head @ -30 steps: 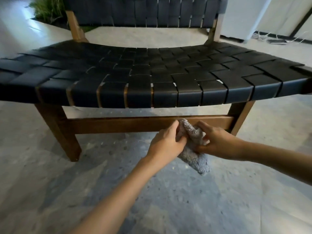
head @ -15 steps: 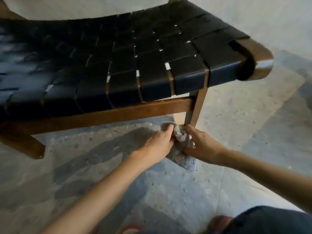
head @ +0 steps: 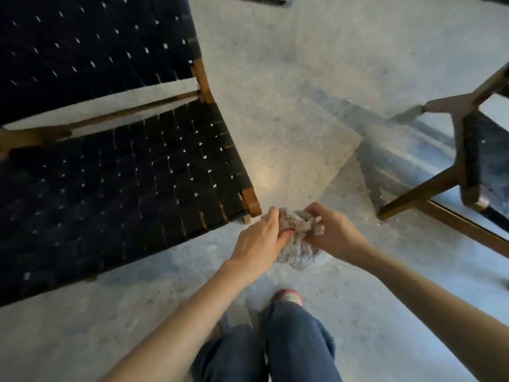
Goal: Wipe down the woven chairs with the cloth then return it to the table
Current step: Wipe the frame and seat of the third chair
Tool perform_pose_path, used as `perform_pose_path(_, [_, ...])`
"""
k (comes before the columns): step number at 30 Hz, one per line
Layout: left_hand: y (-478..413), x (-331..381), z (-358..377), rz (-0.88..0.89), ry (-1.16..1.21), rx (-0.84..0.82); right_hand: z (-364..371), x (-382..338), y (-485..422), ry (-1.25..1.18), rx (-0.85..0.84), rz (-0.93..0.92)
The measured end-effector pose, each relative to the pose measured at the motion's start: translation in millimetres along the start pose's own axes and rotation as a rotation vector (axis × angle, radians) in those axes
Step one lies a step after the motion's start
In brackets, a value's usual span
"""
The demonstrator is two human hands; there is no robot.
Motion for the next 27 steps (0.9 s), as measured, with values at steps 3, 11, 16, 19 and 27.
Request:
perform_pose_path(3, [20.2, 64.8, -69.9, 0.075, 0.056, 0.043, -70.8, -39.8, 52.9, -0.053, 0.091, 0.025])
perform_pose_path(11, [46.6, 213.4, -193.4, 0.229, 0.005, -0.029, -233.2, -107.6, 170.7, 0.092, 0.258, -0.036])
perform_pose_path(16, [37.4, 296.2, -224.8, 0.291, 0.151, 0.005, -316.4, -87.2, 232.3, 0.186, 0.38, 0.006])
perform_pose_path(19, [23.9, 339.5, -232.3, 0.303, 0.155, 0.104, -356.1, -66.1, 262.6, 0.11, 0.434, 0.017])
perform_pose_path(27, [-8.5, 464.9, -198.3, 0.5, 0.443, -0.124, -438.1, -18.7, 309.3, -0.415, 0.635, 0.13])
Point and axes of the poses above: each hand's wrist, its own y-axis away from the middle knuckle, its own z-axis out of the palm, x = y × z, the point moved 7 cm from there along -y, towards the middle knuckle, and after that the axes turned 4 degrees about -x, right-handed, at the moved point
